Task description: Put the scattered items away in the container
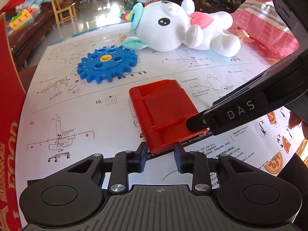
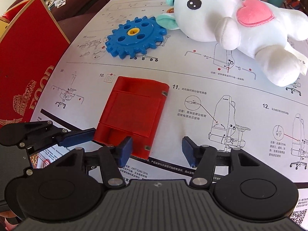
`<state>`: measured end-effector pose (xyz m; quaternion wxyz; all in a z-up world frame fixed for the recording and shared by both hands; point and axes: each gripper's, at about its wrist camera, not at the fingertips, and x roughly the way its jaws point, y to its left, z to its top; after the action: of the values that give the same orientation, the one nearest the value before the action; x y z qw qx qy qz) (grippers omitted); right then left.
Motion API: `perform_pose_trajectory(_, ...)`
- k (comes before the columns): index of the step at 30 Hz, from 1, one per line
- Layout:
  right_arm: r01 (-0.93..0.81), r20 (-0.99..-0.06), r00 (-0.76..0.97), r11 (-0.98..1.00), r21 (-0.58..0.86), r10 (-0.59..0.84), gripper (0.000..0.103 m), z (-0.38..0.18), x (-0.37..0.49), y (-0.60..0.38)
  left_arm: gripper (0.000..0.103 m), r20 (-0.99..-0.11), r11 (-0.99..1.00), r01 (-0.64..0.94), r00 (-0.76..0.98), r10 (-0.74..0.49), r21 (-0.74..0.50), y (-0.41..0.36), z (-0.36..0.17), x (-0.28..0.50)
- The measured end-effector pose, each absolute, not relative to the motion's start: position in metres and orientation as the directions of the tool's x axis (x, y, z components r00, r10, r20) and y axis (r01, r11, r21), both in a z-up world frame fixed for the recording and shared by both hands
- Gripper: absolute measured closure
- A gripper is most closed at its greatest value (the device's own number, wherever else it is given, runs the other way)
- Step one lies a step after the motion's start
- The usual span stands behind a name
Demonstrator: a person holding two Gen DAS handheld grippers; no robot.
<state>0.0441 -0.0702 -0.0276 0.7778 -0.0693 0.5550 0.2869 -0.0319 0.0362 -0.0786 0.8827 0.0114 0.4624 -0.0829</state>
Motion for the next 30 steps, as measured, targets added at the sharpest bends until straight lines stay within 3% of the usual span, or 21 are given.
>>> perform_pose_trajectory(9, -0.552, -0.899, 0.232, 0.811, 0.192, 0.371, 0.04, -0.027, 0.036, -0.069, 0.075, -0.797, 0.969, 0.169, 0.554, -0.243, -0.178, 0.034, -0.074, -0.031)
perform_pose_trajectory(13, -0.538, -0.893, 0.212, 0.81, 0.233, 0.398, 0.04, -0.027, 0.039, -0.074, 0.068, -0.798, 0.965, 0.166, 0.543, -0.261, -0.202, 0.037, -0.077, -0.028)
perform_pose_trajectory(14, -0.533, -0.891, 0.203, 0.809, 0.247, 0.406, 0.04, -0.027, 0.039, -0.076, 0.058, -0.799, 0.963, 0.147, 0.538, -0.271, -0.227, 0.041, -0.077, -0.027)
perform_pose_trajectory(18, -0.512, -0.881, 0.178, 0.806, 0.297, 0.438, 0.041, -0.027, 0.04, -0.081, 0.058, -0.788, 0.946, 0.113, 0.528, -0.316, -0.304, 0.052, -0.074, -0.026)
perform_pose_trajectory(24, -0.443, -0.868, 0.144, 0.815, 0.373, 0.475, 0.044, -0.027, 0.052, -0.092, 0.054, -0.814, 0.96, 0.088, 0.513, -0.272, -0.266, 0.052, -0.071, -0.016)
perform_pose_trajectory(30, -0.43, -0.862, 0.175, 0.825, 0.367, 0.475, 0.043, -0.019, 0.068, -0.099, 0.064, -0.851, 0.975, 0.198, 0.492, -0.185, -0.097, 0.025, -0.075, -0.004)
